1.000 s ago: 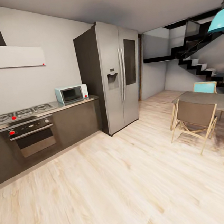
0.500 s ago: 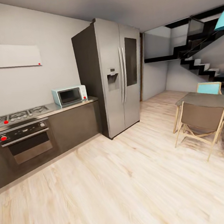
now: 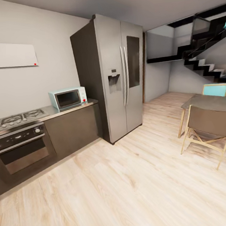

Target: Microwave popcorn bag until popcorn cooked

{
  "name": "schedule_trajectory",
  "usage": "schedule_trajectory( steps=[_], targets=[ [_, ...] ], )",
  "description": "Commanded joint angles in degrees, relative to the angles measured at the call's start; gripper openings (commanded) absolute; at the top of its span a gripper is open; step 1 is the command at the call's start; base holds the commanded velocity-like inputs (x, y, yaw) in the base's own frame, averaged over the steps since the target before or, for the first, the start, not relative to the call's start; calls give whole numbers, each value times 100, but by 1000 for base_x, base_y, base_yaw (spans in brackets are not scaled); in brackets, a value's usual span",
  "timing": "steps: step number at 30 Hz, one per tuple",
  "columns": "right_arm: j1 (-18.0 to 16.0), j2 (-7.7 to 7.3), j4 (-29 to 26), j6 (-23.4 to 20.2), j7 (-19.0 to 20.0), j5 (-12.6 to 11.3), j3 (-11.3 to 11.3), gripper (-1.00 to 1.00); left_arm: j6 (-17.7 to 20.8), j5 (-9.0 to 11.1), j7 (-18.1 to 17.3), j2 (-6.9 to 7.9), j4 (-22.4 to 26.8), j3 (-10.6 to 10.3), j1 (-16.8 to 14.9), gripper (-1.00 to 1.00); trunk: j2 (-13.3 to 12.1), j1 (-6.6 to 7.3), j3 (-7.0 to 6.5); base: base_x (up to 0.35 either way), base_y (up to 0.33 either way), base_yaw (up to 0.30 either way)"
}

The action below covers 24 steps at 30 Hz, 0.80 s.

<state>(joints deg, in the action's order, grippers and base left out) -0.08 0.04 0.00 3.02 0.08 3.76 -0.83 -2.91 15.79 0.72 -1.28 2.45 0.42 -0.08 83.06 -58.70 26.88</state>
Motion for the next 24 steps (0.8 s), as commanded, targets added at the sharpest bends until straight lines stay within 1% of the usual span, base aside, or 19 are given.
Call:
schedule_trajectory(
  steps=[1, 4, 8, 17, 22, 24],
  targets=[
    [-1, -5, 0, 15, 1, 37, -11, 100, -15, 21, 8, -1, 1, 2, -1, 100, 2, -3, 5, 323, 0, 0],
    [-1, -23, 0, 13, 1, 58, -8, 100, -16, 21, 8, -3, 1, 2, -1, 100, 2, -3, 5, 323, 0, 0],
    [-1, -45, 0, 14, 1, 99, 56, 100, -16, 21, 8, -1, 1, 2, -1, 100, 2, -3, 5, 323, 0, 0],
    [-1, -57, 0, -3, 1, 105, 65, 100, -16, 21, 8, 4, 1, 2, -1, 100, 2, -3, 5, 323, 0, 0],
    [-1, -14, 0, 11, 1, 81, 30, 100, -16, 21, 8, 1, 1, 2, -1, 100, 2, -3, 5, 323, 0, 0],
    [-1, -5, 0, 10, 1, 37, -8, 100, -16, 21, 8, 3, 1, 2, -1, 100, 2, -3, 5, 323, 0, 0]
  ],
)
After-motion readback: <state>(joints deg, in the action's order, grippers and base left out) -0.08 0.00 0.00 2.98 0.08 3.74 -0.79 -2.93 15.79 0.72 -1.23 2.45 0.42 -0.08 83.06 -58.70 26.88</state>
